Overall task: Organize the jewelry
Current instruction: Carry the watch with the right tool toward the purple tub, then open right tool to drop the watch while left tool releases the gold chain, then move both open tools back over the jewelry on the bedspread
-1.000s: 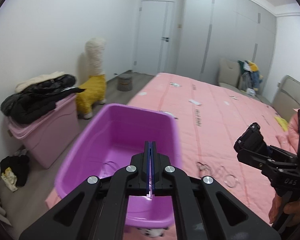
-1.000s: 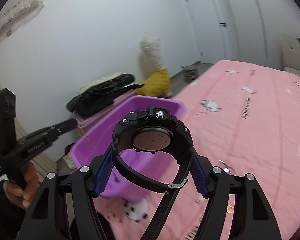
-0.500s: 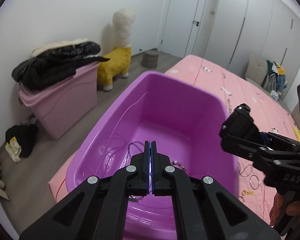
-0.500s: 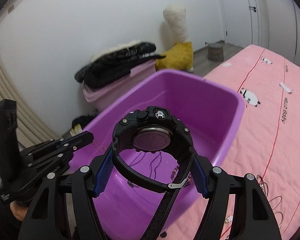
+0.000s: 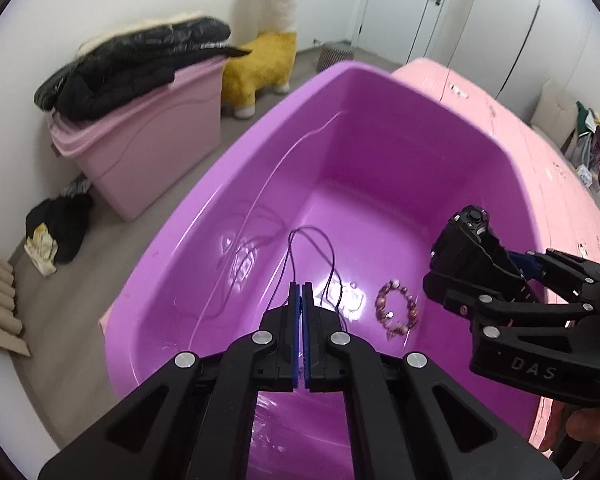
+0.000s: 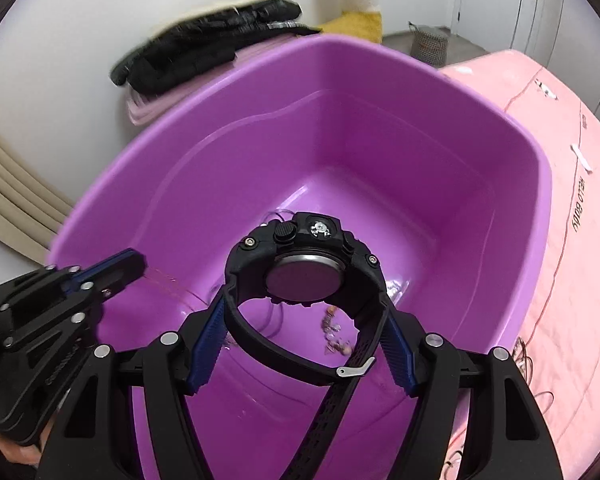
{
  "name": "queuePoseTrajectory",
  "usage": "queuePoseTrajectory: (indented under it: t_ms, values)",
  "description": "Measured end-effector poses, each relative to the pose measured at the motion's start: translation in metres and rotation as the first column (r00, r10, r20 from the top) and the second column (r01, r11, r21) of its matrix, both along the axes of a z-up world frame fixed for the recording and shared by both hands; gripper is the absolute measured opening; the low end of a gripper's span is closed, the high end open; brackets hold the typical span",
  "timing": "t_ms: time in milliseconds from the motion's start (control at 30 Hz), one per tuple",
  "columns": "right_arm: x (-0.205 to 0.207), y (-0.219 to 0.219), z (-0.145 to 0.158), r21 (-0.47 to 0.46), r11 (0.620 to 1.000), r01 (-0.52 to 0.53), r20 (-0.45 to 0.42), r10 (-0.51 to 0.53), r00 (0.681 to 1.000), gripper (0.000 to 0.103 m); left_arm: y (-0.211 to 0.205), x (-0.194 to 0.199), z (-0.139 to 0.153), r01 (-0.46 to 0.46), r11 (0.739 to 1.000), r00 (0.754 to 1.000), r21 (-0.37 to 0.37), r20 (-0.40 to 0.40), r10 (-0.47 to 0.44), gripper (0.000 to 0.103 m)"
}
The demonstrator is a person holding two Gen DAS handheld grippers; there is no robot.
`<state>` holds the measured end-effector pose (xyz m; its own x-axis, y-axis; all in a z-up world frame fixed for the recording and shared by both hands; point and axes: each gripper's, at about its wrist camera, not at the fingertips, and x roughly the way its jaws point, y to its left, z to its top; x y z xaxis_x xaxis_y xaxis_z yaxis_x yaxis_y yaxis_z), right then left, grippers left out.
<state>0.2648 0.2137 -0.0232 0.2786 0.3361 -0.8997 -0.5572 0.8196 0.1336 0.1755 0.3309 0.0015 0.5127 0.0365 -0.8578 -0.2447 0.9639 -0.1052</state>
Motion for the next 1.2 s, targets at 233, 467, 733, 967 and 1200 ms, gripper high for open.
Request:
queuePoseTrajectory:
  t_ms: [233, 467, 733, 967, 1200]
  values:
    - [0.006, 0.010, -0.007, -0.091, 0.996, 0.002, 0.007, -0.001, 1.000, 0.067, -0.006, 0.004, -0.006, 0.001, 0.999, 0.999, 0.054, -0.046, 0.001, 0.002]
    - [0.009, 0.011, -0.004, -0.146, 0.989, 0.009, 0.003, -0.008, 1.000, 0.067, -0.009, 0.003, -0.006, 0.003, 0.997, 0.998, 0.074, -0.063, 0.002, 0.006]
    - [0.016, -0.006, 0.005, -0.123, 0.990, 0.069, -0.001, -0.070, 0.998, 0.070, -0.010, -0.007, 0.012, -0.031, 0.991, 1.000, 0.131, 0.006, 0.031, 0.085]
    - [0.014, -0.019, 0.014, -0.104, 0.989, 0.102, 0.013, -0.101, 0.995, 0.070, -0.010, -0.012, 0.014, -0.033, 0.990, 0.999, 0.137, 0.001, 0.033, 0.085]
    - [0.003, -0.025, 0.022, -0.069, 0.992, 0.106, 0.015, -0.106, 0.994, 0.070, -0.010, -0.018, 0.018, -0.049, 0.991, 0.999, 0.123, -0.001, 0.050, 0.085]
